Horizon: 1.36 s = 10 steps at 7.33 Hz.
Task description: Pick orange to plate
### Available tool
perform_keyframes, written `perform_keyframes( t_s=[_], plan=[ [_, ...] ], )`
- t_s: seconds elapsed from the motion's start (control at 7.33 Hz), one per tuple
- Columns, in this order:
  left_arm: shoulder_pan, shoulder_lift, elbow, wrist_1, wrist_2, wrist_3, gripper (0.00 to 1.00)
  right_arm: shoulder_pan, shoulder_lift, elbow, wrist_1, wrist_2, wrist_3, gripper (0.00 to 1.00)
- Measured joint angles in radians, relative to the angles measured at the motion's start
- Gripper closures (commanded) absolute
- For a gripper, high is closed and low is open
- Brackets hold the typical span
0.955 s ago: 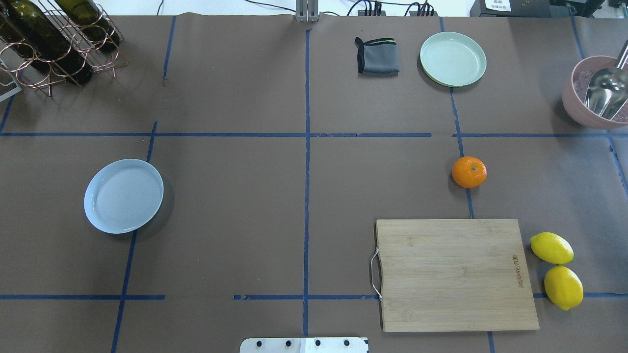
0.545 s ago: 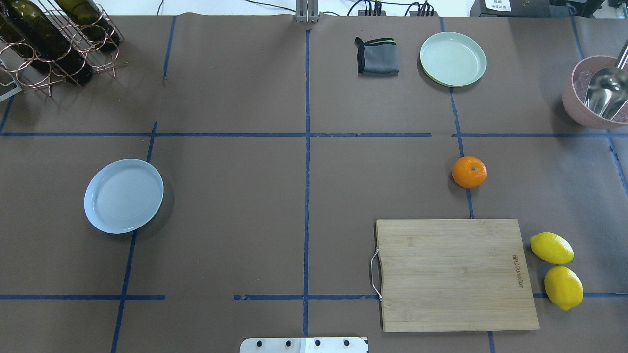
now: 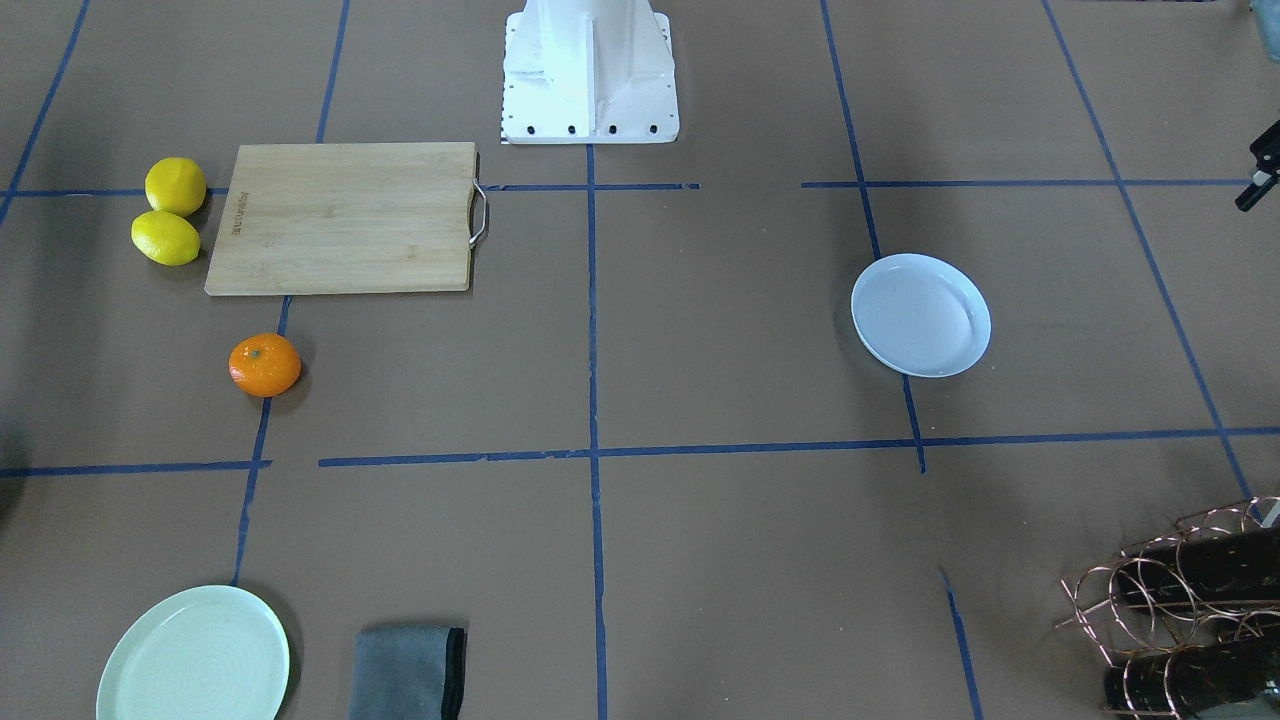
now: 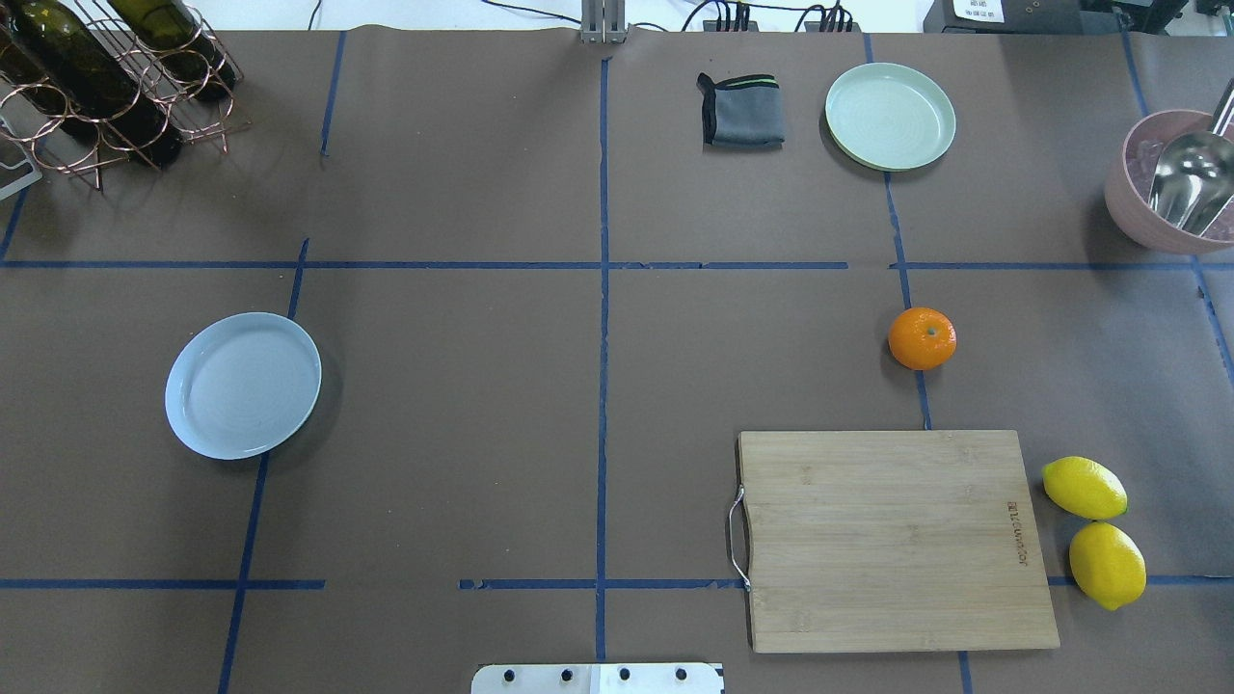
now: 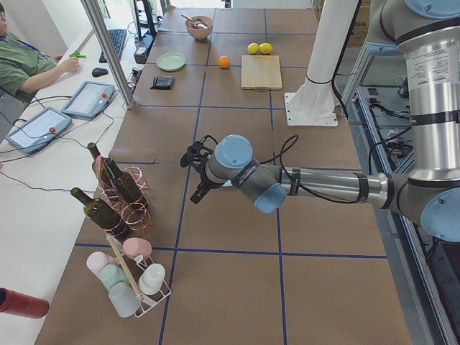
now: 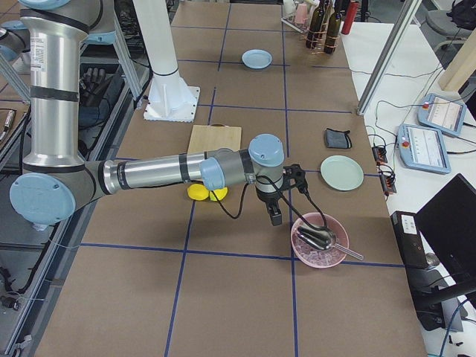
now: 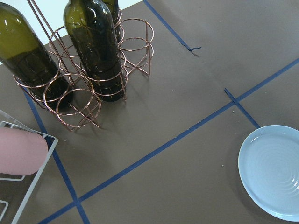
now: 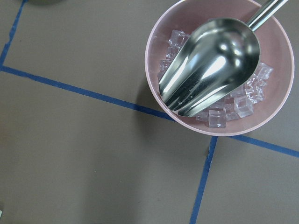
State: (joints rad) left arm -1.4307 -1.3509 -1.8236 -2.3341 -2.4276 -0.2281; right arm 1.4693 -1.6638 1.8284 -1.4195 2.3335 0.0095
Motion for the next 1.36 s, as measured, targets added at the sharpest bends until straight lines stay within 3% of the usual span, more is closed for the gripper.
perform_keyframes(
  t_s=[0.27,0.55,0.82,1.36],
  plan=[
    [0.189,0.038,0.000,-0.134,0.165,-0.318,0.38,0.000,-0.013,0.000,0.008,-0.001,-0.001,0.00],
    [0.378,0.043,0.006,-0.209,0.335,-0.618,0.40,0.000,-0.029,0.000,0.020,-0.002,-0.002,0.00],
    [0.526,0.017,0.037,-0.229,0.476,-0.800,0.40,0.000,-0.054,-0.005,0.064,-0.003,-0.002,0.00],
    [0.687,-0.087,0.129,-0.234,0.608,-0.964,0.48,0.000,-0.069,-0.009,0.095,-0.003,0.000,0.00]
  ],
)
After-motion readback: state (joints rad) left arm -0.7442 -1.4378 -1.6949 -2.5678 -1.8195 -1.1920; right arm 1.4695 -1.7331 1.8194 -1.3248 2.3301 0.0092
